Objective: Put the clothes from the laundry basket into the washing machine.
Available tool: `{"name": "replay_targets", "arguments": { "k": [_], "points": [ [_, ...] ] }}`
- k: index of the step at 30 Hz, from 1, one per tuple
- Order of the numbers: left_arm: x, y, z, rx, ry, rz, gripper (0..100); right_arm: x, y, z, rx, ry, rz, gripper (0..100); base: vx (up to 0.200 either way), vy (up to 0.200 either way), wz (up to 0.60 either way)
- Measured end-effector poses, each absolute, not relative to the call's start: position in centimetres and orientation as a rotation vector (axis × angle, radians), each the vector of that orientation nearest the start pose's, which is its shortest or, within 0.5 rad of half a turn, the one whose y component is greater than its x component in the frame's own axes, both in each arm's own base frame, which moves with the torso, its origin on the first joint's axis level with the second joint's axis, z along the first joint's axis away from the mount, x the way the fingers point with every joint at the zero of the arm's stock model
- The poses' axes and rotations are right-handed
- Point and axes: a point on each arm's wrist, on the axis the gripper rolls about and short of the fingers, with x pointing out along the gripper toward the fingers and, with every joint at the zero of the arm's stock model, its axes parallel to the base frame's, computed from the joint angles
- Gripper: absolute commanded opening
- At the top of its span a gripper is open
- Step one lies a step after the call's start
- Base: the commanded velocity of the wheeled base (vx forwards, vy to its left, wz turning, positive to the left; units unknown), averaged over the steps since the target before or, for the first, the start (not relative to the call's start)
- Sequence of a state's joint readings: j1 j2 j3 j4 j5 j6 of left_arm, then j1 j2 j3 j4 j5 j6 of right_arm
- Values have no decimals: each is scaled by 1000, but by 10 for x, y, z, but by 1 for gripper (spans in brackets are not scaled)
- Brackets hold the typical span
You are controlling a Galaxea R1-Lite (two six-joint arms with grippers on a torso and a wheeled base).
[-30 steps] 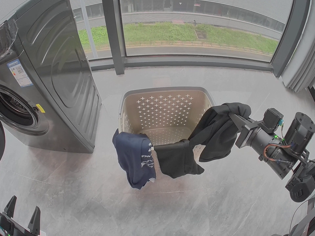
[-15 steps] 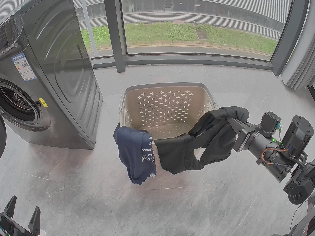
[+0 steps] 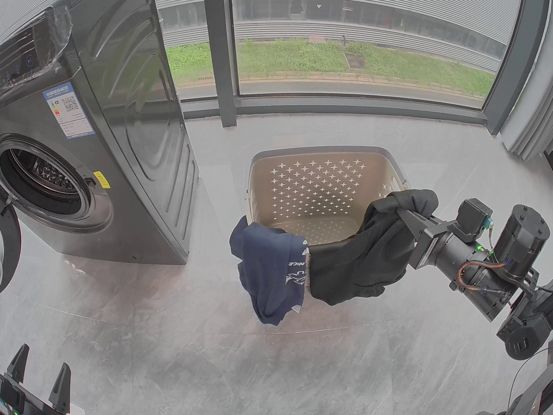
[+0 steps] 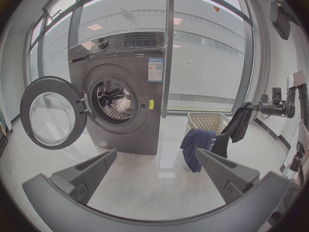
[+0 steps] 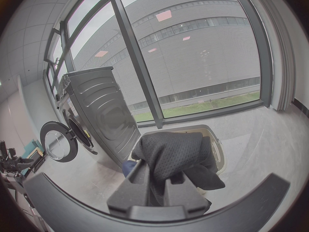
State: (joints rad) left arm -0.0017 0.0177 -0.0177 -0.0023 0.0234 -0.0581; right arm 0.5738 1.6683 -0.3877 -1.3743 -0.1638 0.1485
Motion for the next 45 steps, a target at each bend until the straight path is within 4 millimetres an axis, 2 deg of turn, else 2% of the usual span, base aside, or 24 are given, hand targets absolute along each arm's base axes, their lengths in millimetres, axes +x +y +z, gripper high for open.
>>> {"name": "replay_targets", "arguments": {
  "k": [33, 45],
  "points": [
    [-23, 1, 81, -62, -3, 22, 100, 217, 152, 150, 187, -31, 463, 0, 0, 200, 0],
    [-23, 1, 81, -63, -3, 22, 100, 218, 151, 150, 185, -32, 459, 0, 0, 200, 0]
  ]
}}
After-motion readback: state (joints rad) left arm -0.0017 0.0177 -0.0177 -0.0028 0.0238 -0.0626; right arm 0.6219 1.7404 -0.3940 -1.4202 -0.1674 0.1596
